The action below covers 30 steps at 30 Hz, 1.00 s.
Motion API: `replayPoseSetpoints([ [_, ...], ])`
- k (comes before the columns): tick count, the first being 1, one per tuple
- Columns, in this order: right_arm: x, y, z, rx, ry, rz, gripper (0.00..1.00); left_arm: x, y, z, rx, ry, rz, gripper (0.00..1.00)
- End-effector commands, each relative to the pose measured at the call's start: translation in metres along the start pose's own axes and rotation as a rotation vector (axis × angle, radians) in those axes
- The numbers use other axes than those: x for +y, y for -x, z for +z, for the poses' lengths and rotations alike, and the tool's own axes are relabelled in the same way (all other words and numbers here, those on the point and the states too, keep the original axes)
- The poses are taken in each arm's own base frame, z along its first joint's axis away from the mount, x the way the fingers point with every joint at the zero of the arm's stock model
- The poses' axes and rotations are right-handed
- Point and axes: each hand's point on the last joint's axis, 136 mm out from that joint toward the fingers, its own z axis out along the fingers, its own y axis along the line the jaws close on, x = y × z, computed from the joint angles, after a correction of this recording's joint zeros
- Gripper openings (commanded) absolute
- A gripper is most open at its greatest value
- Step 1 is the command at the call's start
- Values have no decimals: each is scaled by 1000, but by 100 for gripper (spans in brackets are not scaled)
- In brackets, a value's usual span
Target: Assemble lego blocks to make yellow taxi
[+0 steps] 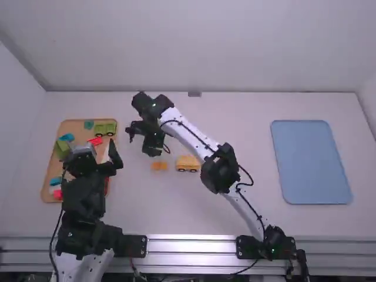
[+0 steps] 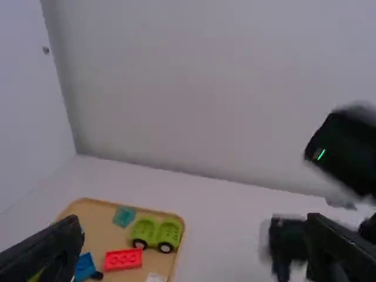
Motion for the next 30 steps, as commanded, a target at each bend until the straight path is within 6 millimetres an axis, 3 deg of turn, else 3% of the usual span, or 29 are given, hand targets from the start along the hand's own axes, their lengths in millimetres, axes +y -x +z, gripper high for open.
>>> replayPoseSetpoints([
  [1,-18,11,-83,-170,-67,28,98,-24,11,8,19,-113,37,99],
  [4,-32,0,-108,-221,-72,70,98,-42,11,27,95,-174,99,99],
  [8,-38,-13,-116,-214,-71,105,98,-51,4,48,190,-184,164,99],
  [10,-43,-21,-114,-204,-62,168,99,-69,-8,63,299,-262,238,99],
  [12,-45,-22,-105,-201,-51,199,99,-74,-13,72,355,-280,243,99],
  [18,-85,-20,-28,-228,-181,363,99,-81,-33,111,465,-260,244,99],
  [20,-84,-23,-20,-253,-199,356,99,-84,-36,115,457,-276,291,99],
  [23,-82,-42,-38,-283,-248,369,98,-84,-30,116,430,-282,329,99],
  [26,-72,-74,-73,-324,-307,367,99,-94,-24,110,401,-351,356,99],
  [27,-70,-77,-77,-334,-311,363,99,-97,-24,108,400,-371,359,99],
  [30,-45,-92,-89,-461,-290,325,99,-129,-32,82,406,-626,401,99],
])
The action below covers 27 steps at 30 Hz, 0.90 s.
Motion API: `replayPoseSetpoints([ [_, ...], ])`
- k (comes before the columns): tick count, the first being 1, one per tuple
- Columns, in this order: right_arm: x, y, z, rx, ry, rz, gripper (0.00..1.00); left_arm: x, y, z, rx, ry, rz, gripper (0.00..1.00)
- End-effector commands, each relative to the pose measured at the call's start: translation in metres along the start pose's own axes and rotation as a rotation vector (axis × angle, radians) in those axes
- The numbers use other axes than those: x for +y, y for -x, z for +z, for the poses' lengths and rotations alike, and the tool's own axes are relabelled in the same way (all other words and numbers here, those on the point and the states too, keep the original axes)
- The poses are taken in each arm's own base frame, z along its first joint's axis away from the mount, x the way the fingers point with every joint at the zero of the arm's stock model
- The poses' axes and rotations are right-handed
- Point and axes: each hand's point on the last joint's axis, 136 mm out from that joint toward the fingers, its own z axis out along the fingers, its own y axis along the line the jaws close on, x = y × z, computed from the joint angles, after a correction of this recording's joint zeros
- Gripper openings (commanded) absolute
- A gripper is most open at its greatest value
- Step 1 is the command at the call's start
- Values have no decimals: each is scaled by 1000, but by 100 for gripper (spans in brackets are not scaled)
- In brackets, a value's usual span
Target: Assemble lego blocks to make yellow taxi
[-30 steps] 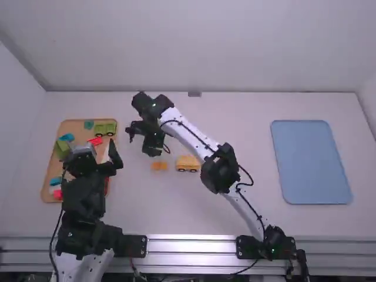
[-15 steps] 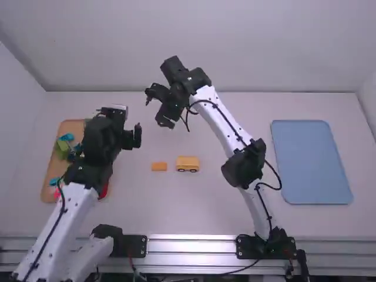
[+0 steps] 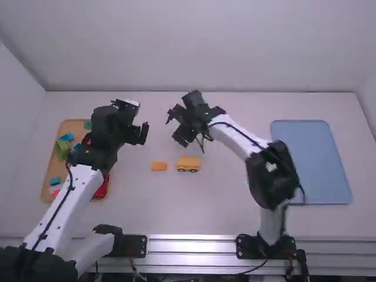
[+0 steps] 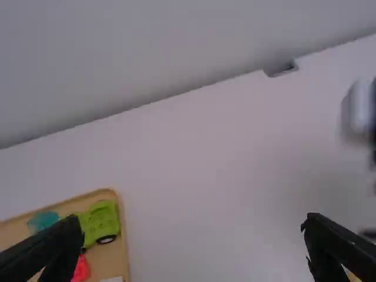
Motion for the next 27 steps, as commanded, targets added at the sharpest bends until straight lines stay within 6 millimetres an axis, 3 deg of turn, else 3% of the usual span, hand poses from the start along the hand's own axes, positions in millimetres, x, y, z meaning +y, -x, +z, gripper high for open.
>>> replayPoseSetpoints([
  [1,11,9,-47,-163,31,-28,98,-39,14,-16,-73,-230,119,99],
  [6,30,-22,-58,-280,29,-108,99,-105,-45,-36,-29,-650,539,99],
  [8,38,-46,-59,-258,28,-139,99,-114,-68,-36,-47,-731,736,99],
  [9,38,-48,-59,-255,29,-142,99,-114,-69,-35,-47,-732,751,99],
  [10,44,-63,-59,-249,52,-153,99,-107,-80,-22,-41,-695,889,99],
  [13,59,-74,-68,-309,165,-138,99,-109,-100,-17,24,-726,848,99],
  [16,72,-75,-88,-457,323,-201,99,-123,-101,-14,-39,-786,824,99],
  [20,65,-81,-107,-561,378,-234,99,-123,-110,-9,-66,-818,895,99],
  [27,66,-99,-112,-556,396,-263,99,-109,-134,18,-205,-979,671,99],
])
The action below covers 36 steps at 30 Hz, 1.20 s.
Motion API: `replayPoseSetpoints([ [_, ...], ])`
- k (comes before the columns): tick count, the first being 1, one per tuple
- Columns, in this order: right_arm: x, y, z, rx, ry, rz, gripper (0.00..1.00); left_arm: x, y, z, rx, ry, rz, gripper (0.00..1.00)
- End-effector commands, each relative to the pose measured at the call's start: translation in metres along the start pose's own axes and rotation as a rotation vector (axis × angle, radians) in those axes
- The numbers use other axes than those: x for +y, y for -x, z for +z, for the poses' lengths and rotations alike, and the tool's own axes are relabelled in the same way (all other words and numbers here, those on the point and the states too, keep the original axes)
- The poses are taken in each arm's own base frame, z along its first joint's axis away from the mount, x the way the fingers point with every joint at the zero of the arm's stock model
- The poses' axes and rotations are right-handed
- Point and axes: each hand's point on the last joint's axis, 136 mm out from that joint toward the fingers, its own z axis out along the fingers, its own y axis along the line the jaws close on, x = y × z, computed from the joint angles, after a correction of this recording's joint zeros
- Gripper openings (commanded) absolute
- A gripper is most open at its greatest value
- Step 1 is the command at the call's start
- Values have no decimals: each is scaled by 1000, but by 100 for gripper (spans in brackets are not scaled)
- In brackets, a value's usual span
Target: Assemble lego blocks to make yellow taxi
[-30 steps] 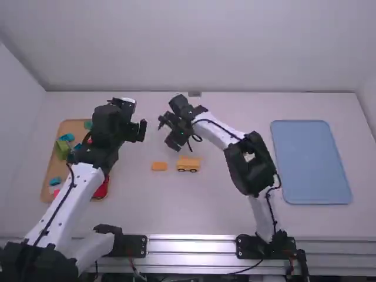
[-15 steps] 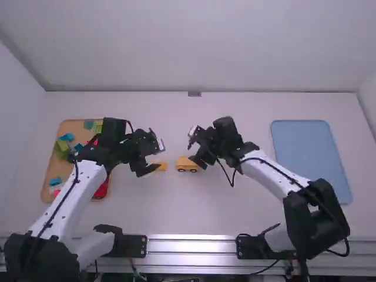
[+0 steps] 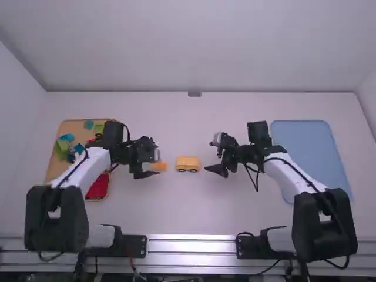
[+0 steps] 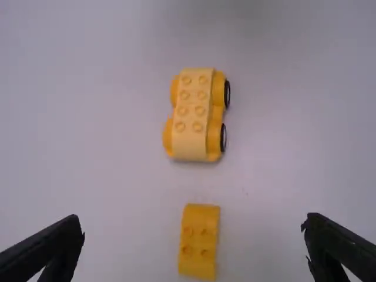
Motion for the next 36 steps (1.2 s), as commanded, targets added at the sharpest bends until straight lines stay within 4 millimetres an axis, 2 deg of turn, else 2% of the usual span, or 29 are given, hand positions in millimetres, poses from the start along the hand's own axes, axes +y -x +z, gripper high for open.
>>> replayPoseSetpoints([
  [1,10,11,1,-49,41,-100,99,0,-1,2,-210,-30,-16,99],
  [4,10,9,5,-21,36,-119,99,4,-17,5,-292,-46,-63,99],
  [8,6,-8,14,69,1,-125,99,1,-42,19,-306,-110,-95,99],
  [11,7,-13,21,59,6,-132,99,2,-47,27,-314,-128,-73,99],
  [14,8,-18,31,30,6,-122,98,10,-62,39,-286,-121,-81,99],
  [18,7,-23,40,9,-6,-94,99,17,-73,48,-274,-95,-143,99],
  [22,6,-26,46,3,-11,-100,99,13,-79,55,-269,-71,-123,100],
  [25,3,-28,44,7,-22,-96,99,4,-79,61,-266,-80,-115,90],
  [32,0,-30,39,1,-31,-79,99,8,-86,68,-245,-48,-191,82],
  [33,0,-31,38,3,-30,-73,99,8,-86,68,-246,-46,-198,78],
  [34,1,-32,38,7,-27,-66,99,7,-87,68,-244,-47,-201,65],
  [36,3,-33,39,9,-22,-64,99,5,-88,68,-239,-50,-204,52],
])
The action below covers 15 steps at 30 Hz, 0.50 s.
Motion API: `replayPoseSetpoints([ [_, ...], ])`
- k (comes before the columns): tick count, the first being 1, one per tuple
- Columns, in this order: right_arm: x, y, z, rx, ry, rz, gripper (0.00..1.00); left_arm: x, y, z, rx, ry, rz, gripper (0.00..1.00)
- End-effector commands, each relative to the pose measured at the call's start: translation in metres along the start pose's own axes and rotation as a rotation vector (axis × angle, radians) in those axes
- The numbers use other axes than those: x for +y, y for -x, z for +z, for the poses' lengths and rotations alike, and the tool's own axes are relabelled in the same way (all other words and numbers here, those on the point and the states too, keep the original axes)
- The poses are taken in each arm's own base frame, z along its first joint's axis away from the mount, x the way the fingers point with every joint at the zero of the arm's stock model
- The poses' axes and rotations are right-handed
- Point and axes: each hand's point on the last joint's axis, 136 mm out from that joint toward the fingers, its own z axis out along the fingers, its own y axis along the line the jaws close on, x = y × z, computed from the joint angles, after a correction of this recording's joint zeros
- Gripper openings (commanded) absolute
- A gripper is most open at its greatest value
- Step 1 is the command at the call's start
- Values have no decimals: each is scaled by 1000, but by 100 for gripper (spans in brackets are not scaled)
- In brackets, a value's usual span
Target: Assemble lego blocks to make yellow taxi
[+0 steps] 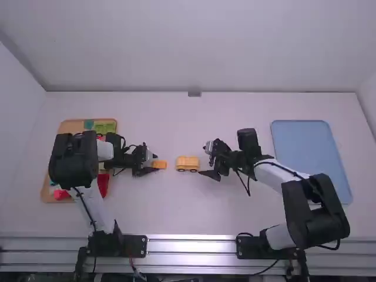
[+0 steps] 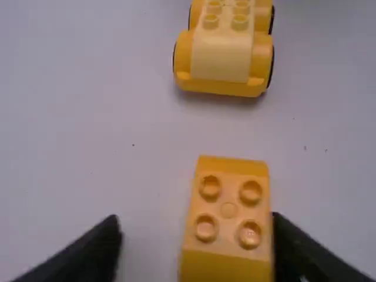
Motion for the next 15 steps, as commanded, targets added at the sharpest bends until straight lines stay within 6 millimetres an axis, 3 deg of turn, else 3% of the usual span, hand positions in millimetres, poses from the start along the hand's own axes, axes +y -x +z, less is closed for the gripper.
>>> replayPoseSetpoints([
  [1,5,-4,1,-1,18,19,99,-11,-2,4,-11,-21,-72,44],
  [12,4,-8,3,24,7,10,99,-19,0,3,-18,-34,-86,21],
  [15,13,-16,14,34,47,-47,99,-17,16,-4,-43,-46,-106,16],
])
